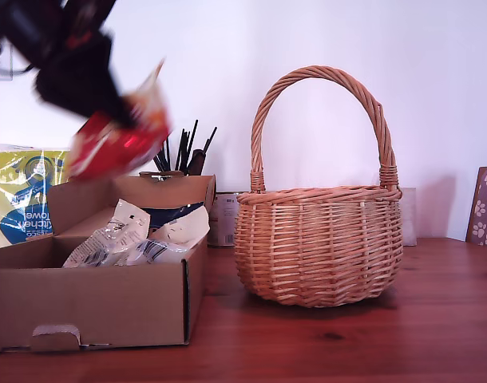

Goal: Move the bags of Easter eggs from the cardboard box on the left into the woven basket on the right side.

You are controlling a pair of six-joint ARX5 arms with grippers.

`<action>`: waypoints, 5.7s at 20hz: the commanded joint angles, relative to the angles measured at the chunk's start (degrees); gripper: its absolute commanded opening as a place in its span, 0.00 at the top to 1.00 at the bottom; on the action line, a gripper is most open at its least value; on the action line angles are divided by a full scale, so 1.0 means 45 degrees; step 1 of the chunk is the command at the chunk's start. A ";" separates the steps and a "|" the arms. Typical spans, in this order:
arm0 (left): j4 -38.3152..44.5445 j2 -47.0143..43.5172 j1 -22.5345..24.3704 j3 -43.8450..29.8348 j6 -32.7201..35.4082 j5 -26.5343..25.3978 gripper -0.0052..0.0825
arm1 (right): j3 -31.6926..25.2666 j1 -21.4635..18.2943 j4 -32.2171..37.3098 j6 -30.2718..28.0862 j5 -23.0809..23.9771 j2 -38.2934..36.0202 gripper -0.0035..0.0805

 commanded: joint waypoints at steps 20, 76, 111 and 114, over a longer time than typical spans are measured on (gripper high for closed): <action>1.1142 0.5056 -0.4187 0.0117 -0.2589 -0.2016 0.78 | -0.0029 0.0024 0.0165 -0.0024 0.0000 0.0034 0.97; 0.8442 -0.0816 0.1175 -0.6431 0.1219 -0.3181 0.04 | 0.0010 0.0024 0.0112 -0.0029 0.0005 0.0034 0.97; 0.8121 -0.0835 0.2137 -0.6343 0.1229 -0.2055 0.72 | 0.0010 0.0024 0.0107 -0.0029 0.0005 0.0034 0.97; 0.8019 -0.2288 0.1899 -0.6339 0.0015 -0.0879 0.72 | 0.0010 0.0024 0.0112 -0.0029 0.0010 0.0034 0.97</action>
